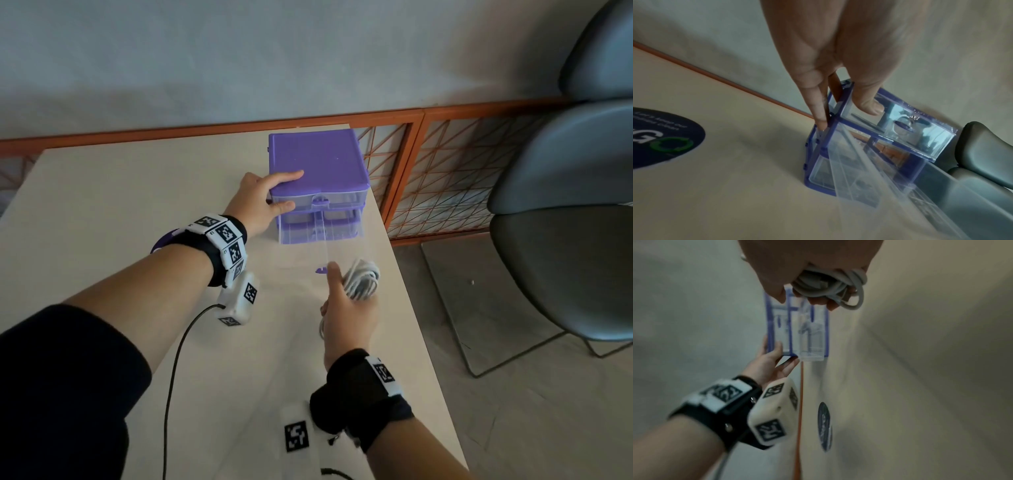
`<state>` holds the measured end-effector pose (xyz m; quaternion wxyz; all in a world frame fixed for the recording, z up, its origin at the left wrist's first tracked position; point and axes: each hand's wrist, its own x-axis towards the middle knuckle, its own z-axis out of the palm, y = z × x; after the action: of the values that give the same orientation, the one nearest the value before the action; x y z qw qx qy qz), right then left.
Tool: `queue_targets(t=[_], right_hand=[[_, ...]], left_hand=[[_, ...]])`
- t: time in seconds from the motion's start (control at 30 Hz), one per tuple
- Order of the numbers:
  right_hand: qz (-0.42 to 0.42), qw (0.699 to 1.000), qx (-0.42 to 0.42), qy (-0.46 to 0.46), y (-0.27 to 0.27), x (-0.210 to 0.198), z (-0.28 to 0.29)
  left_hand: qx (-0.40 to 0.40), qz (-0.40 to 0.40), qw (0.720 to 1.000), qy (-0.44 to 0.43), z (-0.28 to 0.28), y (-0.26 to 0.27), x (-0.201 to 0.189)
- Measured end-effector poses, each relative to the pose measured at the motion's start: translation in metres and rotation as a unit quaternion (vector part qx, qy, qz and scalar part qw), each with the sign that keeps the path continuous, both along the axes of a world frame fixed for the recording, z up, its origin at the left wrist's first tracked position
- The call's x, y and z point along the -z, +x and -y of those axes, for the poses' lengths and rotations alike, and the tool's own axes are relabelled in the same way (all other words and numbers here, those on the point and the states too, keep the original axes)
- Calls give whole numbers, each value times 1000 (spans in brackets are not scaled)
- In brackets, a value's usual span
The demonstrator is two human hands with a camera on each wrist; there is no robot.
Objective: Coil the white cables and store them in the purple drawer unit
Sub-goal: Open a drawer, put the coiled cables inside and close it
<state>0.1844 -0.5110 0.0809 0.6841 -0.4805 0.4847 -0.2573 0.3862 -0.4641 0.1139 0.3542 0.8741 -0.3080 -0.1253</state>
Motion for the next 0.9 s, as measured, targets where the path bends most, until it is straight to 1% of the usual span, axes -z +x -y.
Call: queue_targets(t=[0.03, 0.07, 0.1, 0.13, 0.2, 0.27, 0.3, 0.33, 0.37, 0.47, 0.57, 0.6, 0.67, 0.7, 0.73, 0.8, 0.9], right_hand=[[0, 997, -44, -69, 3, -9, 5], [-19, 985, -102, -140, 9, -18, 13], [-57, 962, -164, -209, 18, -27, 22], [-104, 931, -228, -267, 28, -35, 32], [-216, 845, -346, -346, 49, -48, 51], [-325, 737, -432, -406, 65, -53, 62], [-361, 690, -462, -424, 72, -53, 64], [-382, 658, -484, -432, 79, -55, 66], [-392, 641, -499, -432, 85, -56, 67], [-415, 608, -520, -433, 99, -58, 71], [-425, 593, -519, -445, 107, -54, 74], [-431, 583, -530, -440, 109, -51, 73], [-449, 544, -569, -423, 111, -45, 71], [-456, 532, -580, -416, 112, -44, 70], [-460, 532, -581, -409, 112, -45, 69], [-457, 549, -572, -403, 113, -47, 70], [-452, 589, -544, -391, 113, -47, 73]], left_hand=[[-5, -4, 1000, 2, 0, -1, -2], [-9, -9, 1000, -1, 0, -2, -2], [-10, -15, 1000, -3, 0, -3, -4], [-6, -16, 1000, -4, 0, -4, -4], [4, -13, 1000, -8, -1, -4, -4], [3, -17, 1000, -15, -1, -5, -6], [-1, -19, 1000, -15, -1, -5, -7], [-4, -19, 1000, -13, 0, -6, -8], [-4, -17, 1000, -8, 1, -6, -8], [10, -16, 1000, -10, 0, -4, -6], [20, -21, 999, -18, 0, 0, -2], [20, -21, 999, -21, -1, 2, -1], [24, -19, 999, -21, -2, 4, -1], [25, -18, 999, -20, -2, 4, -2], [25, -18, 999, -19, -2, 4, -3], [26, -17, 999, -17, -2, 4, -4], [29, -18, 999, -10, -2, 5, -7]])
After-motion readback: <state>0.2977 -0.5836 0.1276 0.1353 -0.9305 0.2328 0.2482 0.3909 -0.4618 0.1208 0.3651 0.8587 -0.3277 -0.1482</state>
